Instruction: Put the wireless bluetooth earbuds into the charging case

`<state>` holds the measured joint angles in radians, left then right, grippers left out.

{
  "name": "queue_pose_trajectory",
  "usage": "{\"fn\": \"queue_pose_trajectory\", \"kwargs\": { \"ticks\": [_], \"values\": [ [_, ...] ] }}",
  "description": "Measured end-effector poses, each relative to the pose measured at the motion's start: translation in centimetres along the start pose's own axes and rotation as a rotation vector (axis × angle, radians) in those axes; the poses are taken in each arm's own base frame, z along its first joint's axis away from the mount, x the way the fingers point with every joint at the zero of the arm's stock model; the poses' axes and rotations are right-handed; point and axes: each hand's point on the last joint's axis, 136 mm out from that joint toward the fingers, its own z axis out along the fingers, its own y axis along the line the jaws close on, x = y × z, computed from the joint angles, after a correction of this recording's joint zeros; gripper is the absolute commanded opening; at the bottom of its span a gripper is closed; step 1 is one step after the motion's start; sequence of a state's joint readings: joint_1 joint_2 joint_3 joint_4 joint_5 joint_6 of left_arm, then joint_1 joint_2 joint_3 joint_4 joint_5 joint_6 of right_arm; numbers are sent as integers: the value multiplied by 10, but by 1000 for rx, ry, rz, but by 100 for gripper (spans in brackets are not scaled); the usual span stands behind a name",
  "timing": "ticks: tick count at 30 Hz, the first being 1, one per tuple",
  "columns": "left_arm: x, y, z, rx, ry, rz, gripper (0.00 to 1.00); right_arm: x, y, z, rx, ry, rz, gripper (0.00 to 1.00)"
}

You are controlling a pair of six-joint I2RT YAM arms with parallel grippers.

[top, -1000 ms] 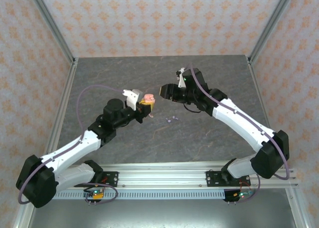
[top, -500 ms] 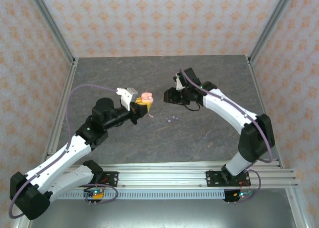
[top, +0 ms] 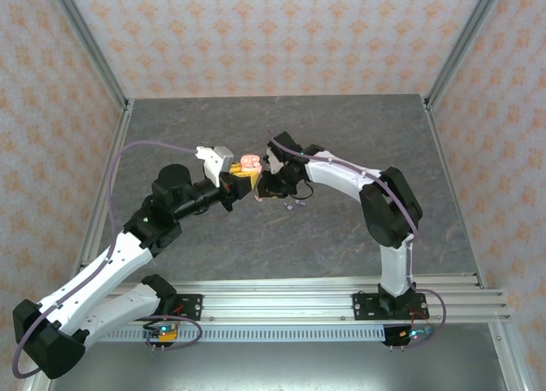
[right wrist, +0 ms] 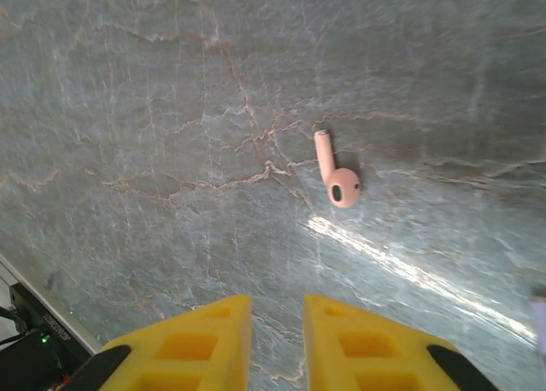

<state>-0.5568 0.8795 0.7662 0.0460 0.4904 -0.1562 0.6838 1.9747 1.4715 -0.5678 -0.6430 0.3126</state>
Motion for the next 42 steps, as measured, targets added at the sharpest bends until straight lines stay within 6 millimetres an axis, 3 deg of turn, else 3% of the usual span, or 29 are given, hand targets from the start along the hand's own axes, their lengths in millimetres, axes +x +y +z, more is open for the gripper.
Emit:
{"fn": "queue_pose_trajectory", "kwargs": {
  "ticks": [6, 16, 42],
  "values": [
    [1, 0, 0, -1, 5, -2, 15, 3, 1, 28, -7, 55, -1, 17],
    [2, 1, 1, -3, 13, -4, 15, 4, -8, 50, 11, 89, 12, 15],
    [11, 5, 9, -11, 51, -17, 16, -21, -32, 52, 201, 17, 11, 12]
  ]
}}
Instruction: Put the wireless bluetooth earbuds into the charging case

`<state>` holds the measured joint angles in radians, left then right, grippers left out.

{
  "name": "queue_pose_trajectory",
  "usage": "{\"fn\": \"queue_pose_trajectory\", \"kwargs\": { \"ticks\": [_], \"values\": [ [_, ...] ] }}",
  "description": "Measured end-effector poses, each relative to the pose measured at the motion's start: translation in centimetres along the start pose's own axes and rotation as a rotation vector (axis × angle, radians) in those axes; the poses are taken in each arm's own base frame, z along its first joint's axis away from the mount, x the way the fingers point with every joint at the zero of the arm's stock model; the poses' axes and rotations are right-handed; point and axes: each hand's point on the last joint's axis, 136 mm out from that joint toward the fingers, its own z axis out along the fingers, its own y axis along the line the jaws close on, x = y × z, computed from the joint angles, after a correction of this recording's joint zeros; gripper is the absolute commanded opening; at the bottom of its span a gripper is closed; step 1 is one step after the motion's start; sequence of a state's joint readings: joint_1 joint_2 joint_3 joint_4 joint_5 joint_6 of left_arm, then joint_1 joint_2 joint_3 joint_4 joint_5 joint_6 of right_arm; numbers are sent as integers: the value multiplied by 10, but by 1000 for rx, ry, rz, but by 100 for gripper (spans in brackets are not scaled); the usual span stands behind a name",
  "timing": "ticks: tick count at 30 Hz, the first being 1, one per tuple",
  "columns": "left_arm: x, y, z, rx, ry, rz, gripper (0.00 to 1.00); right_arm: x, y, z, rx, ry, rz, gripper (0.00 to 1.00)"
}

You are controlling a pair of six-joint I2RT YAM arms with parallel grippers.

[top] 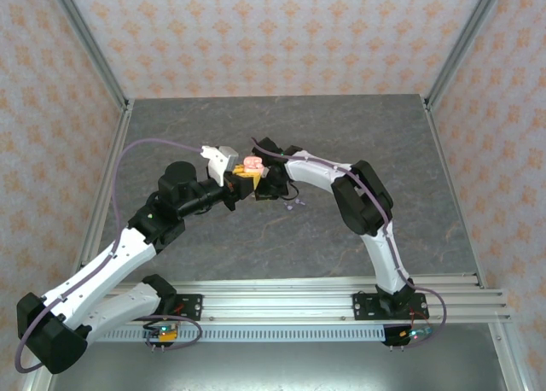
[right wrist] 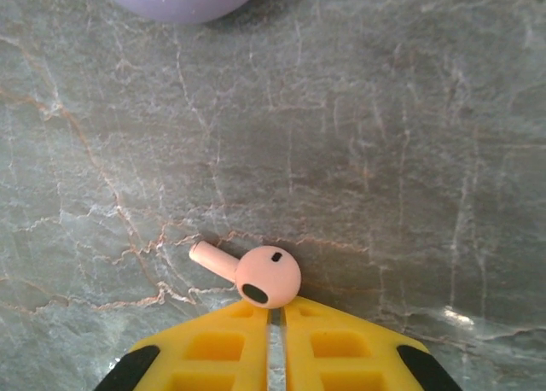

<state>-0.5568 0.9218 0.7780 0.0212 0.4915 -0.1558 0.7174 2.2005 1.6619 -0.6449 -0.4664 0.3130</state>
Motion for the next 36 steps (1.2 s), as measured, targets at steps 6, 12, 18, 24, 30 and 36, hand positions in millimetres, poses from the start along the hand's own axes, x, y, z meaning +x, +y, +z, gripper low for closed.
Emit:
{"fn": "queue_pose_trajectory", "kwargs": {
  "ticks": [6, 12, 18, 24, 30, 36],
  "values": [
    [-1, -1, 0, 2, 3, -1, 15, -6, -4, -2, 38, -24, 0, 12],
    [0, 0, 0, 1, 5, -2, 15, -16, -7, -2, 70, -54, 5, 12],
    [0, 0, 0, 1, 6, -1, 15, -26, -5, 0, 78, -67, 4, 12],
    [0, 0, 0, 1, 6, -2, 15, -28, -5, 0, 83, -66, 4, 14],
    [0, 0, 0, 1, 6, -2, 15, -28, -6, -4, 93, -71, -3, 17],
    [0, 0, 0, 0, 5, -1, 15, -32, 7, -29, 59, -109, -15, 25]
  ]
}}
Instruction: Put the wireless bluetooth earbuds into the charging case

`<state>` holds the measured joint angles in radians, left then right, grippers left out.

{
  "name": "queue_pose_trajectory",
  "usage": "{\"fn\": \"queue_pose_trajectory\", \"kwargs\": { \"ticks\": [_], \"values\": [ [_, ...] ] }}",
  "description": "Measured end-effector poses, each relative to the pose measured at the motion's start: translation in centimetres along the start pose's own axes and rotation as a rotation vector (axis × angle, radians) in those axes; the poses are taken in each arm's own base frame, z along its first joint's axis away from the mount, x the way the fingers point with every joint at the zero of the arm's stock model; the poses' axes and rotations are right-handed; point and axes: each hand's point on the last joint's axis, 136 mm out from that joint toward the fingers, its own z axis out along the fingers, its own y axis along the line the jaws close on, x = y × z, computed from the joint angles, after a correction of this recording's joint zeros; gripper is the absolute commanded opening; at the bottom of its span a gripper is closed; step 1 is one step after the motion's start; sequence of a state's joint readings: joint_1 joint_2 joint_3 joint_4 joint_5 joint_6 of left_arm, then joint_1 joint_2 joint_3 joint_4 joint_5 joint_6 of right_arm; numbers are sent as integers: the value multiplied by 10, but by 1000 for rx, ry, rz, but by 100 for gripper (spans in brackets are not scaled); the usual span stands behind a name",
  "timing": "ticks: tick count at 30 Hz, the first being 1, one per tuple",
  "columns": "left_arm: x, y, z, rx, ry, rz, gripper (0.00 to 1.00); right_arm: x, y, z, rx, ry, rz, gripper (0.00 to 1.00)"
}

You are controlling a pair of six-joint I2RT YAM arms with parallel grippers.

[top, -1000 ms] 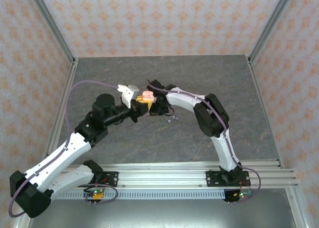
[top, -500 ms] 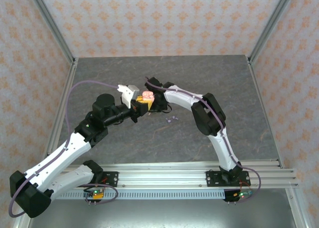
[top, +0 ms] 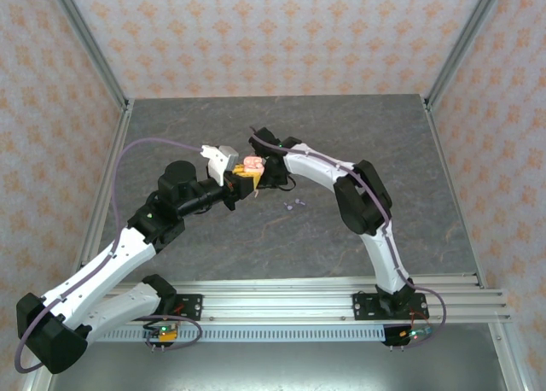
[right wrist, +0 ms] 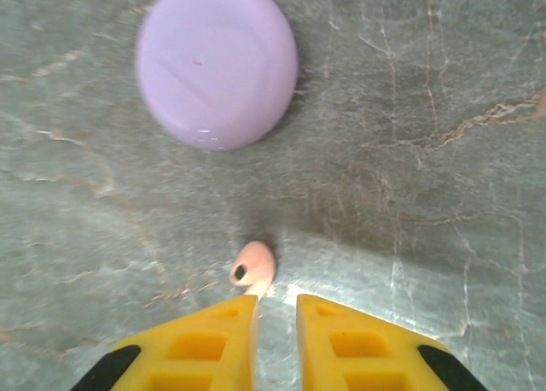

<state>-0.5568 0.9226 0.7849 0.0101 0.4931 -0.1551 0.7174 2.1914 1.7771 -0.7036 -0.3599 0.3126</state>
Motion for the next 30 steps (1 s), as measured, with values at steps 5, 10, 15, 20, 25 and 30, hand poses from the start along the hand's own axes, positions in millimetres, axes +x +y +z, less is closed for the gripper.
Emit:
{"fn": "queue_pose_trajectory", "kwargs": {
  "ticks": [5, 10, 15, 20, 25, 30],
  "values": [
    [0, 0, 0, 0, 0, 0, 15, -1, 9, -8, -39, -4, 18, 45],
    [-1, -1, -1, 1, -3, 1, 15, -2, 10, -5, -45, 4, 54, 48],
    [-1, -1, -2, 1, -4, 1, 15, -1, 8, 5, -35, 22, 80, 43],
    [-1, -1, -2, 1, -3, 1, 15, -3, 8, 12, -24, 32, 93, 42],
    [-1, -1, -2, 1, -3, 1, 15, -2, 6, 19, -2, 44, 100, 42],
    [-1, -1, -2, 1, -2, 1, 15, -3, 6, 23, 23, 52, 95, 40]
  ]
}}
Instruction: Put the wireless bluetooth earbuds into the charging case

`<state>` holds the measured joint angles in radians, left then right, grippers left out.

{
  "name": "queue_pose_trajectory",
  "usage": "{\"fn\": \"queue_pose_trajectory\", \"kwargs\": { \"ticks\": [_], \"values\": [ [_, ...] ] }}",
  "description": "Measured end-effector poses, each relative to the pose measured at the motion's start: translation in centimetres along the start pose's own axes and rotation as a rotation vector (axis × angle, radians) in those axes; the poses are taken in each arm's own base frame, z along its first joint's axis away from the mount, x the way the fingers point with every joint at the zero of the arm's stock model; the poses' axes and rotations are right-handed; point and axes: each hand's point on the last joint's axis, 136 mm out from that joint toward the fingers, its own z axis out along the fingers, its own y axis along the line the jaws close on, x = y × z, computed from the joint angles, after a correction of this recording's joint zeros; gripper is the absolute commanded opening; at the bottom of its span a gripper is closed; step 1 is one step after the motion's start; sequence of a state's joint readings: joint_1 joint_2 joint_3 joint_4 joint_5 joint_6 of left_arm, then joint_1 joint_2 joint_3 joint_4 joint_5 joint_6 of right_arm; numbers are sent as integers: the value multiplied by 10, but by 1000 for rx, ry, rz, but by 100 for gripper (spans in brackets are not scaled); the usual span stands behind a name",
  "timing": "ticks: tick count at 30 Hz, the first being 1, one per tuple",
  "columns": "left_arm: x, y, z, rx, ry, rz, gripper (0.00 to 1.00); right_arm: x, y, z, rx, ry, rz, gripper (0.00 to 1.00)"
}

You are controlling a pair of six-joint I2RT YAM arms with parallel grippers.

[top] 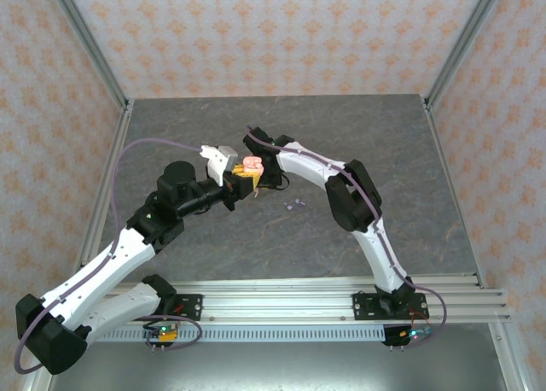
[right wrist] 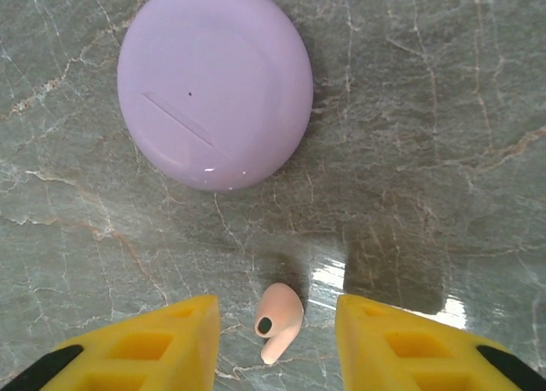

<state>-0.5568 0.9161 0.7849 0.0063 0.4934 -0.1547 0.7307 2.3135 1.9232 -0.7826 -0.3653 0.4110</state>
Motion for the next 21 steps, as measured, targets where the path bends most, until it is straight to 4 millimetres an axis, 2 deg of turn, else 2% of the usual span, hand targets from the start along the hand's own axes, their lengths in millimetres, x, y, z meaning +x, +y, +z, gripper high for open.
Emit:
{"fn": "queue_pose_trajectory", "kwargs": {
  "ticks": [9, 14, 21],
  "values": [
    [1, 0, 0, -1, 3, 6, 15, 0, -2, 10, 57, 19, -21, 33],
    [1, 0, 0, -1, 4, 6, 15, 1, -7, 10, 96, 21, -36, 20],
    [1, 0, -2, -2, 5, 5, 15, 1, -10, 10, 111, 20, -48, 18]
  ]
}}
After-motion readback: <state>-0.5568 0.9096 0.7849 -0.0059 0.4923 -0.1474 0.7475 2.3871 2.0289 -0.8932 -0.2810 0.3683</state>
